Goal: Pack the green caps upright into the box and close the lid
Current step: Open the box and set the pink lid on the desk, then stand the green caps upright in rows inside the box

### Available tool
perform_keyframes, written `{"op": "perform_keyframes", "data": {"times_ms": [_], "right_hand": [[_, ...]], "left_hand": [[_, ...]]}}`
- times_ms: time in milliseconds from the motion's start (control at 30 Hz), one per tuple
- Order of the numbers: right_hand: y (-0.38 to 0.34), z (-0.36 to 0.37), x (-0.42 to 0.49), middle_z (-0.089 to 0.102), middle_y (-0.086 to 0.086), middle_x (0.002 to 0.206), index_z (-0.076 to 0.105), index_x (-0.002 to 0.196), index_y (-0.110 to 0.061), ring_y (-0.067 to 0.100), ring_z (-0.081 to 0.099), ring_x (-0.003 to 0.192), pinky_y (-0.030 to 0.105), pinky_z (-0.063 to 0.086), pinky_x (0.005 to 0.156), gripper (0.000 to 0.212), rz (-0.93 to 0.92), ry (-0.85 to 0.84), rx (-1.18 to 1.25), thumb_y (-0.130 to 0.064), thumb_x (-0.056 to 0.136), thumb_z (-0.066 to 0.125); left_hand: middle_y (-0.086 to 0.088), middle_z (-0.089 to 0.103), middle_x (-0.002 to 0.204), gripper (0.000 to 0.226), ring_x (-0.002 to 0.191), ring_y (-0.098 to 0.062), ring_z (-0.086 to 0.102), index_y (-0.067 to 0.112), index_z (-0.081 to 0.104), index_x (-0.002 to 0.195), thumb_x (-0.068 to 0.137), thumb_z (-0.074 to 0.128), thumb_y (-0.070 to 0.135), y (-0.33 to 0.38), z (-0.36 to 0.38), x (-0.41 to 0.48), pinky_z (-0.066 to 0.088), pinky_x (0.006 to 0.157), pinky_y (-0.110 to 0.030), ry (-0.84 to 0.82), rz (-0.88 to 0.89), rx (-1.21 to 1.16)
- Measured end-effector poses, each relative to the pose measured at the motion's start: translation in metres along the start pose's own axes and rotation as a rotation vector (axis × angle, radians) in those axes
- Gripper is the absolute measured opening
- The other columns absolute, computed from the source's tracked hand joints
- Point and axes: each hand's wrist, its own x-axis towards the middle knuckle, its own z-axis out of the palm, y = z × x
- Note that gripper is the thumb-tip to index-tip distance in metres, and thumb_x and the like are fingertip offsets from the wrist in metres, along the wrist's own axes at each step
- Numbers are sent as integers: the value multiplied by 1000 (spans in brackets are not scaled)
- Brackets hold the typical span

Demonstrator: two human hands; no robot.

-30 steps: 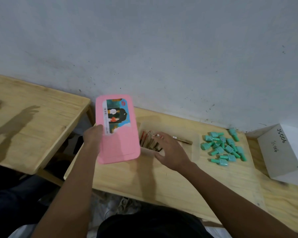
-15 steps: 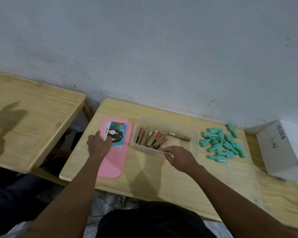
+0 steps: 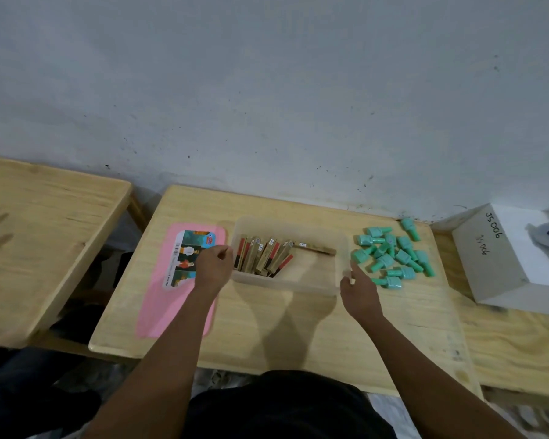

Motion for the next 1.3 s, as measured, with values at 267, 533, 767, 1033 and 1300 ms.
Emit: {"op": "perform_keyframes", "data": {"times_ms": [267,533,767,1033,1300], "right_hand": [[-2,4,1,56,15,137,30,151,-11,32,54,120,43,46,99,54,2,-2,-24,-10,98,40],[-11,6,3,45,15,143,38,147,-11,31,47,127,42,43,98,56,-78,103,-210,-4,92,47],[-54,5,36,52,0,136,46,140,-23,23,55,118,39,48,89,49,-399,-105,-611,-18,92,52],[-64,35,73,49,10,125,47,129,-14,29,53,111,39,47,83,34,-335,-276,-878,-14,95,44],[-81,74,62,73,13,76,69,81,-7,24,68,66,26,52,61,30,-72,-384,-236,-26,96,51]], "left_hand": [[-5,59,68,28,63,-14,51,-3,70,87,95,52,16,-3,2,3,39,65,-24,11,5,53],[-14,70,86,26,79,-22,61,-1,71,95,94,51,15,-3,4,6,43,73,-26,12,-35,62],[-19,72,91,24,77,-24,63,-5,71,101,93,52,9,10,9,13,42,75,-22,78,-19,102],[-17,73,93,26,87,-29,68,-1,69,107,93,54,14,9,0,23,55,89,-43,-50,-110,70],[-16,73,98,27,87,-27,69,1,67,113,92,55,13,8,2,23,56,87,-40,-15,-103,56]]}}
